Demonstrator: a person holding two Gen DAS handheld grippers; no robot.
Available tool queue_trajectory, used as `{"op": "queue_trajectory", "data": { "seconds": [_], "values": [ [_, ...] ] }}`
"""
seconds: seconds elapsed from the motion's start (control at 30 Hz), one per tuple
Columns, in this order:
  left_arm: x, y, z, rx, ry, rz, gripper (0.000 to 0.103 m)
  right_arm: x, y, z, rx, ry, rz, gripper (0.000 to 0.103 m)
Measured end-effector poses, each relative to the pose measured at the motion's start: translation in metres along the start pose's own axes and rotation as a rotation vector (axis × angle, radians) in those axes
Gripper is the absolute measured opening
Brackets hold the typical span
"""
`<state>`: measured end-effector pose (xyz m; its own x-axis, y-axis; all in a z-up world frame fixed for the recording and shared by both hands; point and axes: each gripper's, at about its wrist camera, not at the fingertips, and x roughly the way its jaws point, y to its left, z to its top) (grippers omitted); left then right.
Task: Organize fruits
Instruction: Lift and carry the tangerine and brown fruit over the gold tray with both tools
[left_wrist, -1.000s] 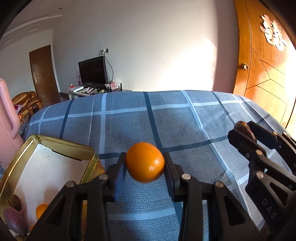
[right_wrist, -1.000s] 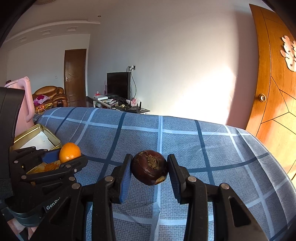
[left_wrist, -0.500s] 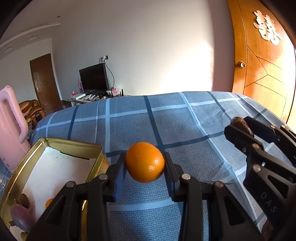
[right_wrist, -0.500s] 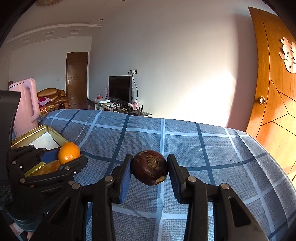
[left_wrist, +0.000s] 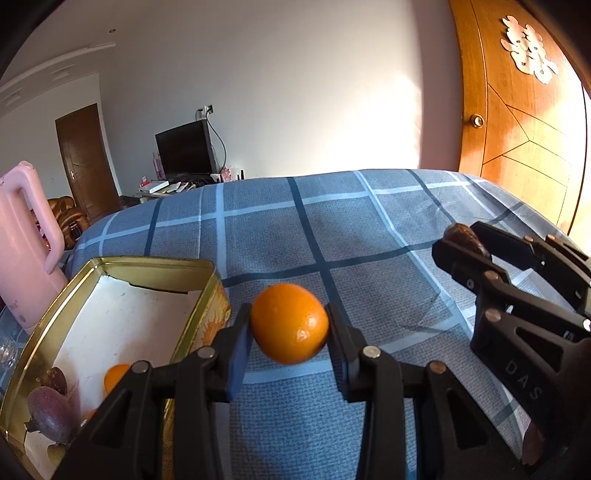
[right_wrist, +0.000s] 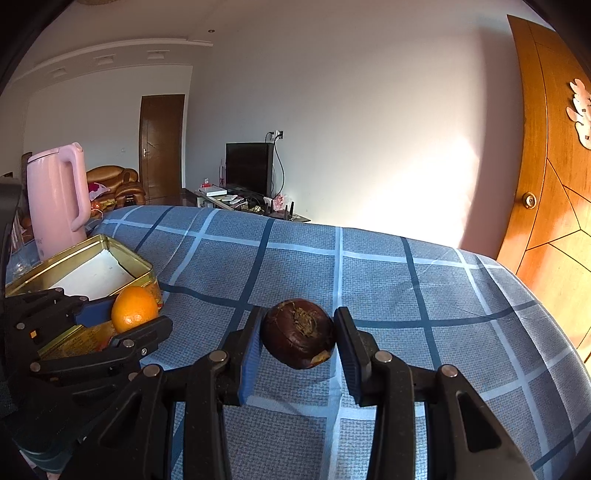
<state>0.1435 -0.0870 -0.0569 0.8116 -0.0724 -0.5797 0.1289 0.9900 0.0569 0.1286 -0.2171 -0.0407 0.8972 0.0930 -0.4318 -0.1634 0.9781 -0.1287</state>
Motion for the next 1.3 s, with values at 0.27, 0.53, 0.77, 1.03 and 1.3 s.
{"op": "queue_trajectory", "data": {
  "seconds": [0.27,0.53,0.77,1.03,1.3],
  "values": [
    [-0.012,0.004,-0.008,-0.005,-0.003,-0.013,0.04,-0.01,0.001,-0.005,0.02,0.002,0.006,0.04],
    [-0.027,0.012,-0.018,-0.017,-0.027,-0.023,0.04,-0.021,0.007,-0.01,0.016,-0.017,0.023,0.04],
    [-0.037,0.02,-0.024,-0.034,-0.043,-0.023,0.04,-0.032,0.02,-0.013,-0.005,-0.032,0.041,0.04],
    [-0.048,0.028,-0.031,-0.04,-0.055,-0.021,0.04,-0.041,0.03,-0.016,-0.019,-0.037,0.065,0.04],
    [-0.069,0.04,-0.036,-0.048,-0.088,-0.012,0.04,-0.05,0.044,-0.017,-0.034,-0.049,0.092,0.04]
  ]
}}
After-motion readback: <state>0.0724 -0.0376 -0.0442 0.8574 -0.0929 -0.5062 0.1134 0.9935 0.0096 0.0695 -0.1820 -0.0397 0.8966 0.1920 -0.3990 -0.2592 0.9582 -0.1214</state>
